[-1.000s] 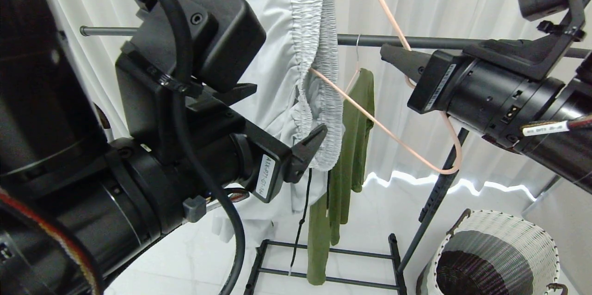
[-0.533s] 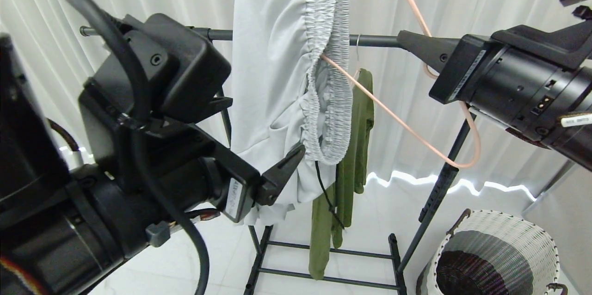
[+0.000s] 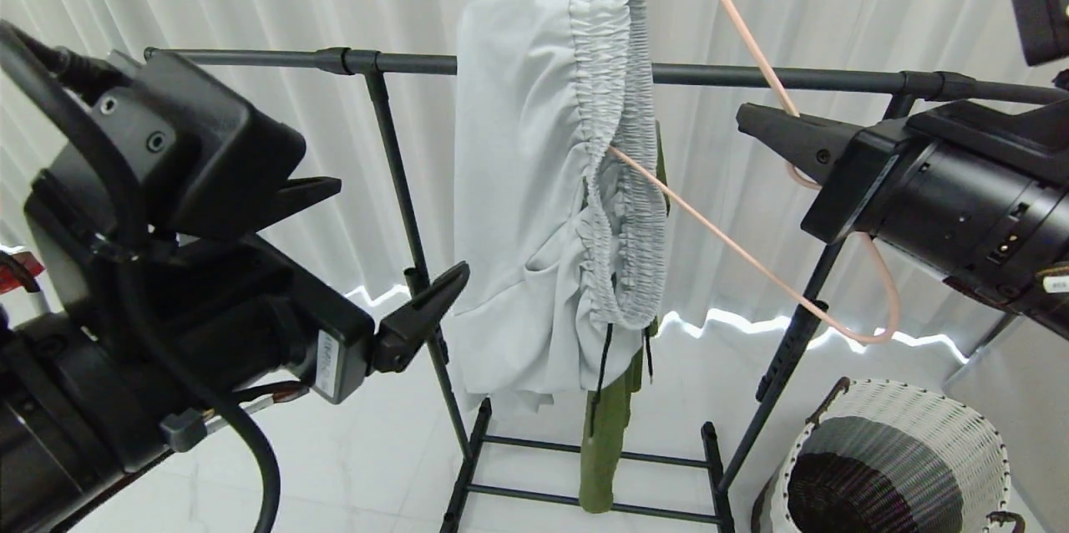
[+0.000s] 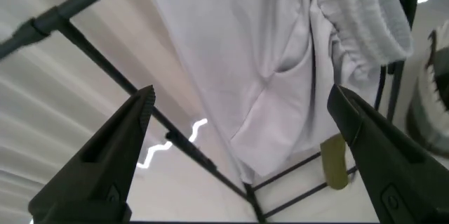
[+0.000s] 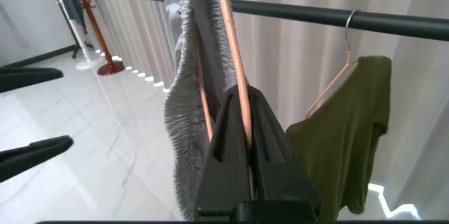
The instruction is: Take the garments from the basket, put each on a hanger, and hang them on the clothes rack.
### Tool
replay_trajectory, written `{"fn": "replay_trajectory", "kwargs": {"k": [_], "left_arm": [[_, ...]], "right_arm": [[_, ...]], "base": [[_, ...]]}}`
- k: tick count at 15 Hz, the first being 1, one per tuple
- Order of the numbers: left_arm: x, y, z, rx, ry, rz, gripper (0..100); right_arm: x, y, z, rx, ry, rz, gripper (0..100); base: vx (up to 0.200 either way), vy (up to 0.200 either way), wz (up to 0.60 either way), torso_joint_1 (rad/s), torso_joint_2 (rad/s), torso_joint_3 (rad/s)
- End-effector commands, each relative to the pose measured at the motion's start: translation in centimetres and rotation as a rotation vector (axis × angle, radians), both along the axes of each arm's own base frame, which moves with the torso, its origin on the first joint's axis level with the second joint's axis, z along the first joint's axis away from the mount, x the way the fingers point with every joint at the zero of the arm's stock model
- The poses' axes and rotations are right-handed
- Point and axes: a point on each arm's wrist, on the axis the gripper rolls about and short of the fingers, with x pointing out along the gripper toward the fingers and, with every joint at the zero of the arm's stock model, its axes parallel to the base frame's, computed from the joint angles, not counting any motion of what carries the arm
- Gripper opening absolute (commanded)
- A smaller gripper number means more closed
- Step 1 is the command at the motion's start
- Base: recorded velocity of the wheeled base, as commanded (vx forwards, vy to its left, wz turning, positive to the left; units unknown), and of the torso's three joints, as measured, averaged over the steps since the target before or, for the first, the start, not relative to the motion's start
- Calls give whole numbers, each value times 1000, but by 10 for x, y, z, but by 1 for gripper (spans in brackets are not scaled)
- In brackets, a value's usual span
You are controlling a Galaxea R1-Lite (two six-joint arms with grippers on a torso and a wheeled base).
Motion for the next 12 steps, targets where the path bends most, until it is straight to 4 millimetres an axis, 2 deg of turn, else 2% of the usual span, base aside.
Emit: {"fn": "replay_trajectory", "kwargs": {"k": [1, 5, 7, 10, 12], "left_arm": [[10, -14, 1, -9, 20, -5, 100], [11, -54, -5, -143, 137, -75, 100], [22, -68, -5, -187, 158, -15, 100], [54, -95, -4, -311, 178, 150, 100], [62, -100, -10, -327, 185, 202, 100]], "right_arm": [[0, 2, -1, -4, 2, 4, 0], [-1, 3, -1, -23, -17, 18, 0], [-3, 4, -1, -26, -21, 28, 0], [-6, 7, -2, -30, -20, 46, 0], [-6, 7, -2, -30, -20, 46, 0]], "base": [[0, 0, 0, 0, 0, 0], [0, 0, 0, 0, 0, 0], [0, 0, 0, 0, 0, 0], [0, 0, 0, 0, 0, 0], [0, 0, 0, 0, 0, 0]]}}
